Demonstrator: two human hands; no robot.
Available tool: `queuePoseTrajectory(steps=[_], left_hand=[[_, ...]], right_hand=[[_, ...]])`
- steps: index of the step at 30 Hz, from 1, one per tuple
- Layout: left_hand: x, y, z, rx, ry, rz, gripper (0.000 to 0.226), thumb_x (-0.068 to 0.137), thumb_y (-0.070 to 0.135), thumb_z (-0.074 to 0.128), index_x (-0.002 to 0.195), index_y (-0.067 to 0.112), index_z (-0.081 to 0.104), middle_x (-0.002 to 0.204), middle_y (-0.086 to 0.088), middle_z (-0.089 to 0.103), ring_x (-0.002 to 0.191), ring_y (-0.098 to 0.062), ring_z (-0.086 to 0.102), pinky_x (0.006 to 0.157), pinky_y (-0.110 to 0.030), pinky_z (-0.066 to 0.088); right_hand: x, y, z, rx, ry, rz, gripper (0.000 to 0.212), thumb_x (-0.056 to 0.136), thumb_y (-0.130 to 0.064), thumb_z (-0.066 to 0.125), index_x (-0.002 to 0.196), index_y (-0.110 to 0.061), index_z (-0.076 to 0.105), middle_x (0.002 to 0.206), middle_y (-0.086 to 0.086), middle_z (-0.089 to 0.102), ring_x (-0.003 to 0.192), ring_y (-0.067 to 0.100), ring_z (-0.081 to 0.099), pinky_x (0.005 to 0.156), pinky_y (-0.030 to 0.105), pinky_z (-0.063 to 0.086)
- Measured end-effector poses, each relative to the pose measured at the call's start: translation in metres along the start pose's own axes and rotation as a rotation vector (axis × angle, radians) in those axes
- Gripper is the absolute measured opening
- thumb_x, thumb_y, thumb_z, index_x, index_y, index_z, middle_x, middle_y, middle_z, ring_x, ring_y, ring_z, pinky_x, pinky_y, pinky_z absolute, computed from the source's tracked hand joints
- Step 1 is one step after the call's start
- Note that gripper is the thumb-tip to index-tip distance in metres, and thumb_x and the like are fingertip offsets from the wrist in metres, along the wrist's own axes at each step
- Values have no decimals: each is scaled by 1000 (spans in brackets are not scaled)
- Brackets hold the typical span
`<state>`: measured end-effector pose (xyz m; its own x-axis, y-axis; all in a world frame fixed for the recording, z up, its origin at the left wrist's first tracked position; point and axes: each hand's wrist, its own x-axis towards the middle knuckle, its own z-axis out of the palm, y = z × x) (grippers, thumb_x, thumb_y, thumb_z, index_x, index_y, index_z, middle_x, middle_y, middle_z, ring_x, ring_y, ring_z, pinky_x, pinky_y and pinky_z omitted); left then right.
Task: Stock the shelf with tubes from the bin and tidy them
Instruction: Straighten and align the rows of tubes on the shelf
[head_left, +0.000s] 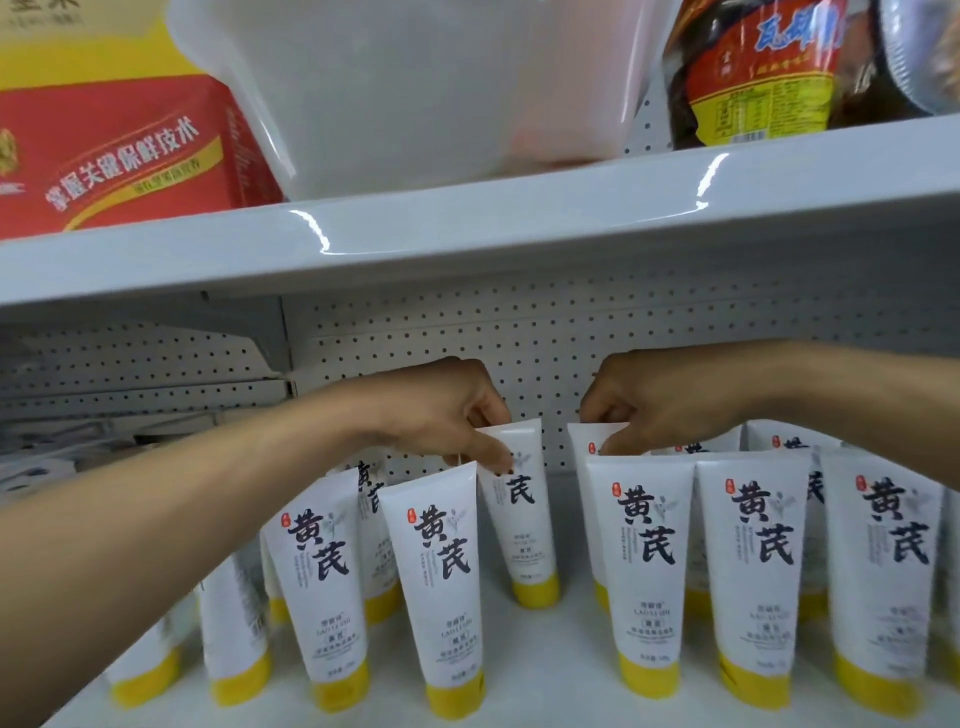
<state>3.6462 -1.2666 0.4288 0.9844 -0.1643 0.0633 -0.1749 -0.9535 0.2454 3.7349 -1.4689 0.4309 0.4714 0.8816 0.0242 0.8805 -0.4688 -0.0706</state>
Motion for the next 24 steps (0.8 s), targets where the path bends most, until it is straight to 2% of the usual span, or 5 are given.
queuePoseTrajectory(steps=[4, 8, 19, 22, 24], left_hand=[[12, 3, 4, 24, 7, 14, 14, 86, 26, 72, 94, 15, 76, 82, 10, 75, 75, -7, 72, 70, -19, 57], [16, 4, 6, 11, -6, 18, 14, 86, 23, 72, 94, 12, 76, 81, 8, 76, 73, -8, 72, 66, -16, 55], [16, 9, 5, -3, -32, -2, 12, 85, 22, 73, 95, 15, 75, 87, 8, 76, 77, -10, 73, 77, -26, 60], [17, 8, 5, -4, -38, -10, 11, 85, 21, 72, 95, 15, 75, 84, 10, 76, 76, -10, 73, 72, -23, 59], [17, 9, 5, -11, -44, -17, 10, 85, 20, 72, 95, 17, 74, 83, 12, 75, 75, -8, 73, 65, -18, 55]], right_hand=[[-2, 0, 2, 32, 16, -5, 14, 89, -31, 66, 88, -19, 73, 84, -1, 74, 69, 15, 64, 62, 26, 50], [0, 1, 3, 34, 27, -19, 14, 89, -30, 66, 81, -20, 71, 81, 1, 72, 62, 7, 57, 59, 26, 47], [-3, -3, 3, 17, 23, -8, 16, 90, -28, 64, 92, -15, 73, 91, 4, 72, 75, 20, 63, 72, 36, 55], [-3, -5, 3, 18, 22, 5, 16, 90, -27, 64, 91, -14, 72, 89, 4, 72, 71, 16, 61, 68, 32, 53], [-3, -4, 3, 15, 21, 7, 16, 91, -27, 63, 92, -14, 71, 91, 2, 72, 80, 19, 65, 72, 33, 54]])
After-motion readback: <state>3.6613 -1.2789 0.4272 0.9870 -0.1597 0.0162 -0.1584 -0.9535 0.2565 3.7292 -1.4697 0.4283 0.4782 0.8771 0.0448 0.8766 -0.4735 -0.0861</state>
